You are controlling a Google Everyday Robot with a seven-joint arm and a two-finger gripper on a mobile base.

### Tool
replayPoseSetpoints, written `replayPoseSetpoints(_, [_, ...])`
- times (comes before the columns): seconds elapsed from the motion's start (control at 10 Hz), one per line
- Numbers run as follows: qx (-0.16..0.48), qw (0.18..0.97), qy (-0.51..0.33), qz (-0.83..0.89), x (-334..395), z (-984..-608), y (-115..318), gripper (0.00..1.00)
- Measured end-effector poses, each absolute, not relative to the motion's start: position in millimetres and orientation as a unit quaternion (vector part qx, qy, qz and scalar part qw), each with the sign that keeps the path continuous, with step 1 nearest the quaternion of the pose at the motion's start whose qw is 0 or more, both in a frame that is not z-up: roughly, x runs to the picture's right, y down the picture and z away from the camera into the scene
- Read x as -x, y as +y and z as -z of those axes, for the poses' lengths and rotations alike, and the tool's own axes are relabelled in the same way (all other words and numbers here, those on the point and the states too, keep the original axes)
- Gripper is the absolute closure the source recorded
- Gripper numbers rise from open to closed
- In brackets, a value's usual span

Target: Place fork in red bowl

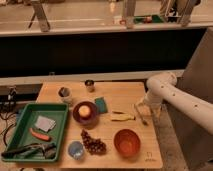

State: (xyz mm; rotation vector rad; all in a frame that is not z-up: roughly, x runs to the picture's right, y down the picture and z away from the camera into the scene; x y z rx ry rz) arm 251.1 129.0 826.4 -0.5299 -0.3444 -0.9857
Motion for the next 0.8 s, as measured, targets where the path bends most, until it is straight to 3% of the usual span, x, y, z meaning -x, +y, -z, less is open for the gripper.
replayPoseSetpoints(0.5, [0.237,0.816,-0.175,0.497,-243,-841,138,0.22])
replayPoseSetpoints(0.8, [0.242,0.804,-0.178,0.512,-238,-854,143,0.49])
